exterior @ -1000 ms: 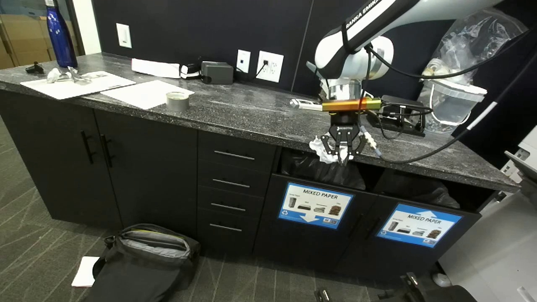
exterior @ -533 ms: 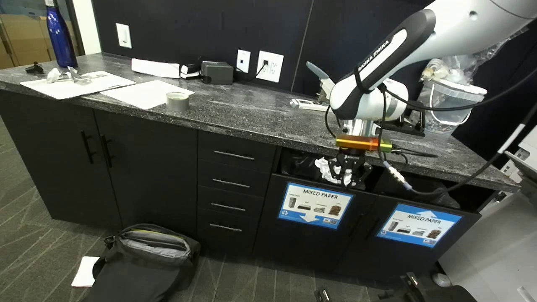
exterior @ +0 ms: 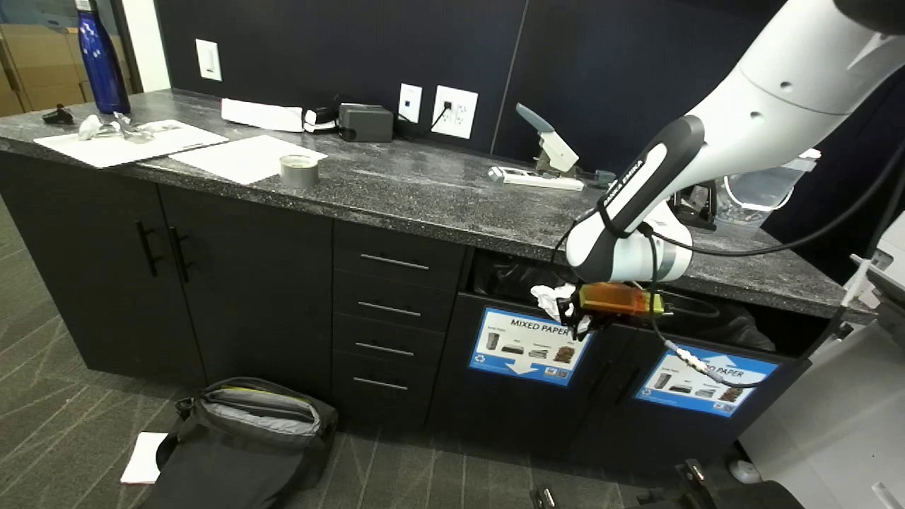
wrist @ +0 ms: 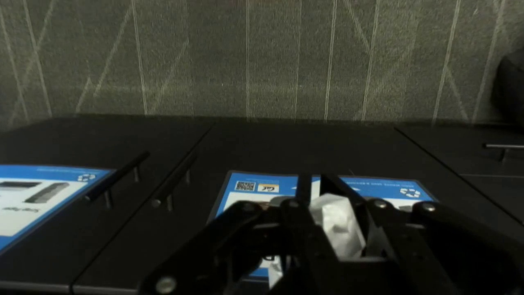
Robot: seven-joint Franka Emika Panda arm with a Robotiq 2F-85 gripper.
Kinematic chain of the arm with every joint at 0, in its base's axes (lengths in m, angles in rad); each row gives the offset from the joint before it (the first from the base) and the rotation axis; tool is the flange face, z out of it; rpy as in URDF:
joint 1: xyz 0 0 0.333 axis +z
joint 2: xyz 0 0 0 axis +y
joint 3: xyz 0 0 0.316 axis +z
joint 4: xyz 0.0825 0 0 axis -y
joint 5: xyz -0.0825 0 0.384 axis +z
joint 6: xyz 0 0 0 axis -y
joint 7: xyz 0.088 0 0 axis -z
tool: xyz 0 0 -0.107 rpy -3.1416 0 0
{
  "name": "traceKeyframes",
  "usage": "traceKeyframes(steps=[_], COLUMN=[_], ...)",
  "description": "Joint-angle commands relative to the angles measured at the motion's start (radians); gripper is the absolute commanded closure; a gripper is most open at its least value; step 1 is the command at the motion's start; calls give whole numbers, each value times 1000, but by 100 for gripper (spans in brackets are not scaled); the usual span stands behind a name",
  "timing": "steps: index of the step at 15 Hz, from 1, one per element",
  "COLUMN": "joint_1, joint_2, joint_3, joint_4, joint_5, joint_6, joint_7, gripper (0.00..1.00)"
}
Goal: Pick the papers on the counter and put them in the recycle bin
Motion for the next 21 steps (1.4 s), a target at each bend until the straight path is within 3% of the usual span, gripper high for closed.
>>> traceKeyframes(steps=[1, 8, 21], joint_1=[24, 63, 106], joint_2=[81, 185, 254], joint_3=[-34, -37, -40], joint_4=[31, 81, 167], joint_5=[3, 141, 325], joint_6=[165, 440, 610], joint_7=[-26, 13, 12], gripper=[85, 84, 84])
